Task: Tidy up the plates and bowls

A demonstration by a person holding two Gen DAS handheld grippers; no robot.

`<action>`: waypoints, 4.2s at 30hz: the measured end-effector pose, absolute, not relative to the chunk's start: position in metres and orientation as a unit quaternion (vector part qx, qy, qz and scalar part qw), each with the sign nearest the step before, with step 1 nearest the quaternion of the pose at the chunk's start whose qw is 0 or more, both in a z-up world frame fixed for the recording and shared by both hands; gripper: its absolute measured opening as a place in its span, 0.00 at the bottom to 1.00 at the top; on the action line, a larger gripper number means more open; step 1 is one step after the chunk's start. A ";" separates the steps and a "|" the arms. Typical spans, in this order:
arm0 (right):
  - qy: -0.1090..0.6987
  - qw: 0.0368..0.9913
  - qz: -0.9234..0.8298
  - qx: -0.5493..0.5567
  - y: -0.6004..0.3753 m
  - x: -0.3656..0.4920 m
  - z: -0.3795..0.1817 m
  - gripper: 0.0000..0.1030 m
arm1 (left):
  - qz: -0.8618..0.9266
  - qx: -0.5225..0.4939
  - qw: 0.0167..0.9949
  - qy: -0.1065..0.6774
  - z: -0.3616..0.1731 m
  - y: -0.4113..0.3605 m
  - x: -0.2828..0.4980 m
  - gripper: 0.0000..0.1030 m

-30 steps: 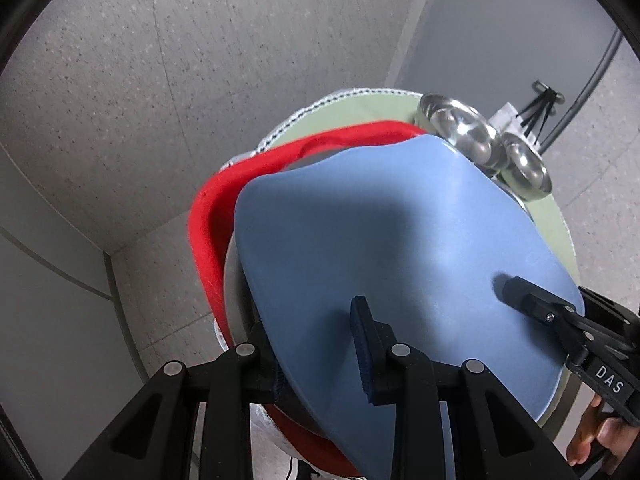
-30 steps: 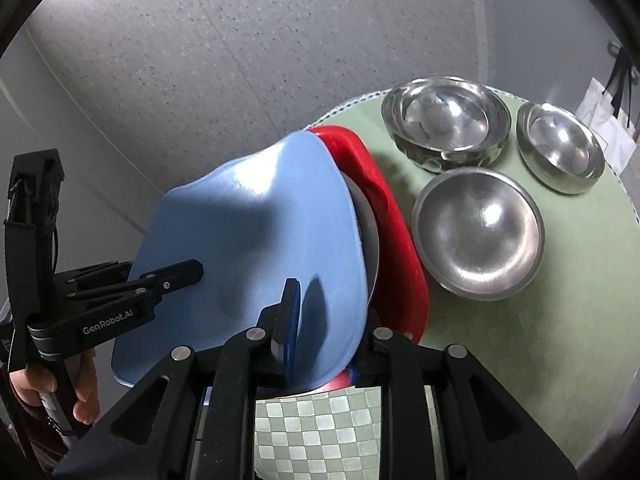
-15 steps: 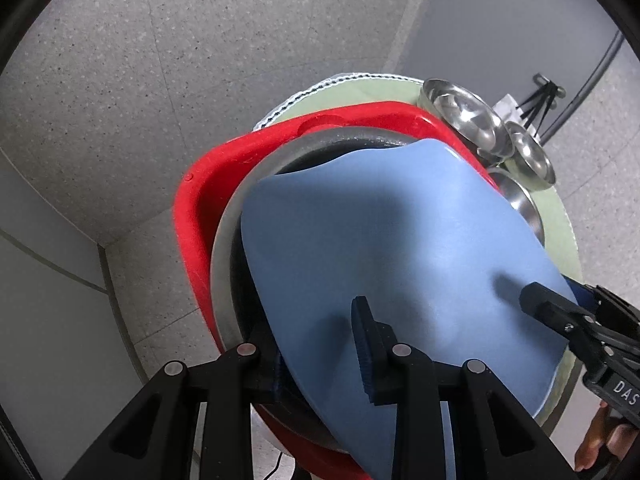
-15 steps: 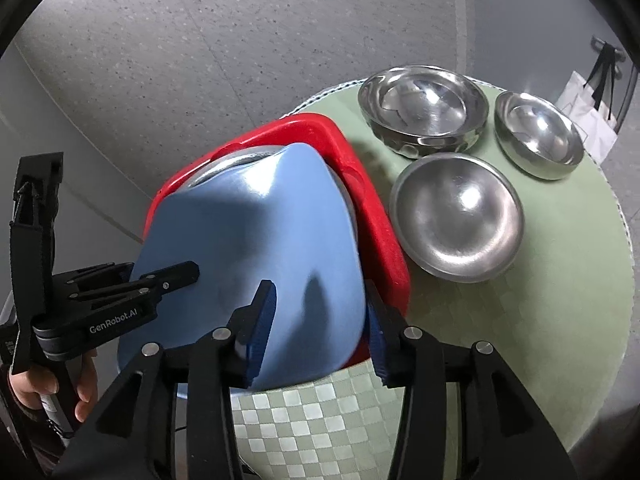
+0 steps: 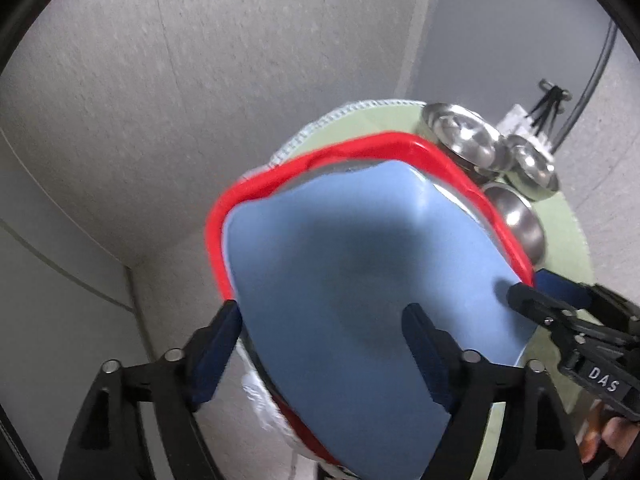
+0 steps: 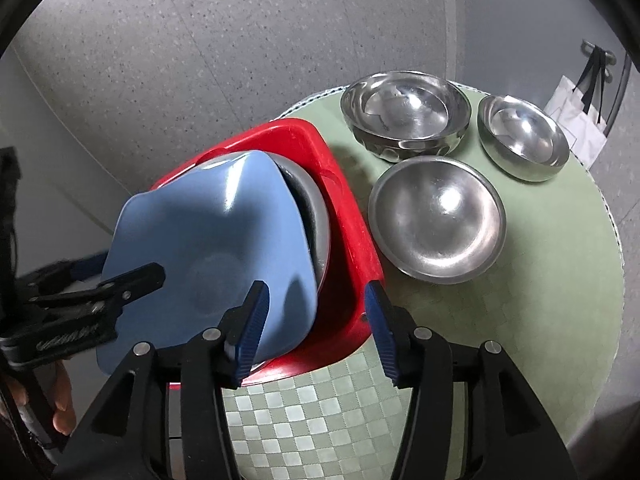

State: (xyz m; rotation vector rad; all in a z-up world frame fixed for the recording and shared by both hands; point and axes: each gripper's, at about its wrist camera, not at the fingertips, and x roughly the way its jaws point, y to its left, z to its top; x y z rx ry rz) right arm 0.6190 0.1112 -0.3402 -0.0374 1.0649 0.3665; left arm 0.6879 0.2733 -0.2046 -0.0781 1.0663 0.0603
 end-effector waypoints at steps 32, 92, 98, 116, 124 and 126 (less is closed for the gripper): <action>0.491 0.830 0.262 -0.030 -0.073 0.723 -0.315 0.61 | 0.102 -0.083 0.879 0.458 -0.170 0.063 0.744 0.89; 0.575 0.758 0.295 0.087 -0.125 0.750 -0.399 0.06 | -0.046 0.020 0.803 0.594 -0.360 -0.003 0.905 0.18; 0.542 0.781 0.303 0.068 -0.128 0.750 -0.355 0.06 | -0.051 0.008 0.833 0.551 -0.318 -0.010 0.899 0.17; 0.517 0.815 0.261 -0.024 -0.135 0.850 -0.328 0.07 | -0.033 -0.096 0.837 0.538 -0.321 -0.014 1.000 0.18; 0.512 0.821 0.239 -0.085 -0.113 0.865 -0.342 0.07 | -0.011 -0.093 0.821 0.563 -0.347 -0.015 1.027 0.17; 0.512 0.822 0.228 -0.103 -0.109 0.866 -0.348 0.08 | -0.012 -0.100 0.818 0.566 -0.349 -0.014 1.031 0.17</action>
